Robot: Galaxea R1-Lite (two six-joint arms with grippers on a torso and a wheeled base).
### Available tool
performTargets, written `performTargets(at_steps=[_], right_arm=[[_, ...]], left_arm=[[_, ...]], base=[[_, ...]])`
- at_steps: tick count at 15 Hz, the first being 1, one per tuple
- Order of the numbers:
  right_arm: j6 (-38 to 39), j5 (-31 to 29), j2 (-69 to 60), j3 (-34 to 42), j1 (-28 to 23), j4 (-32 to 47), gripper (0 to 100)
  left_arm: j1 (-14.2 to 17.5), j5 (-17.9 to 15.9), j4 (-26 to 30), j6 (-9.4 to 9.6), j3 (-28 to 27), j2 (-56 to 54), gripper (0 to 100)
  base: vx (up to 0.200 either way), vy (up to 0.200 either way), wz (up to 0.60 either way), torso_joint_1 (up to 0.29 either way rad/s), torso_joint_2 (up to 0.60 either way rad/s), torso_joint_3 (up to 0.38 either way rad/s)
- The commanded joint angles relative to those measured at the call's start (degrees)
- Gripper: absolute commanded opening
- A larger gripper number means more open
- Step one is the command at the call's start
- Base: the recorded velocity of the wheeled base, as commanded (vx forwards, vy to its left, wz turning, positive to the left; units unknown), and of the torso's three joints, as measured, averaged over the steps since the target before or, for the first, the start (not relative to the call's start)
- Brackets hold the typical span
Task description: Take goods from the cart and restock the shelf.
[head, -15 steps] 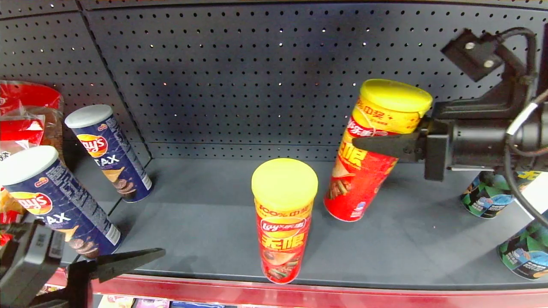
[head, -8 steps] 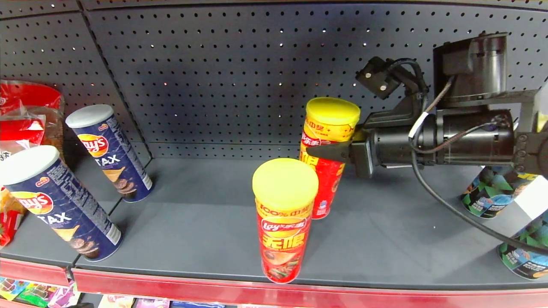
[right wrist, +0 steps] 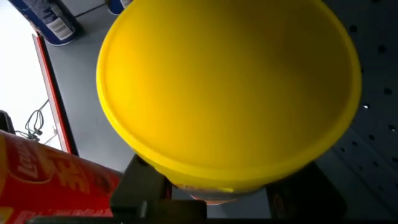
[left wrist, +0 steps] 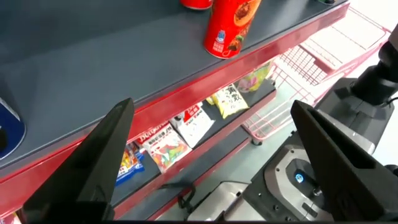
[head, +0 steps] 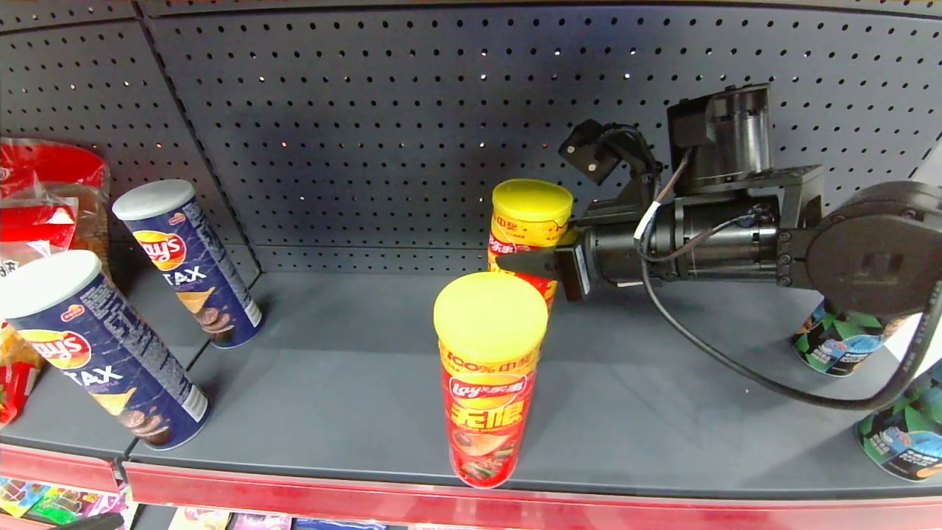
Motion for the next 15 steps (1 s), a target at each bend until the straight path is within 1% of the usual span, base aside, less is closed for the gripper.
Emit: performTargets(at_steps=[1,9,10,15], right_arm=[[0.0,0.1,0.6,-0.2,0.0,0.0,0],[0.0,0.1,0.3,0.7,0.0,0.0,0],[0.2,0.1,0.3,0.9,0.0,0.0,100],[0.8,-0.3,-3.4,3.7,0.0,0.3,100]], left_arm=[[0.0,0.0,0.0,-0.19,-0.1,0.3,100],[0.0,-0.1,0.0,-0.37,0.0,0.9,100],[0.0,-0.1,-0.1,-0.37,0.0,0.8,100],[0.0,-0.3,0.0,-0.45,0.0,3.2,100]], base=[[0.000,0.000,0.00,0.000,0.00,0.000],[0.000,0.000,0.00,0.000,0.00,0.000],[0.000,0.000,0.00,0.000,0.00,0.000],[0.000,0.000,0.00,0.000,0.00,0.000]])
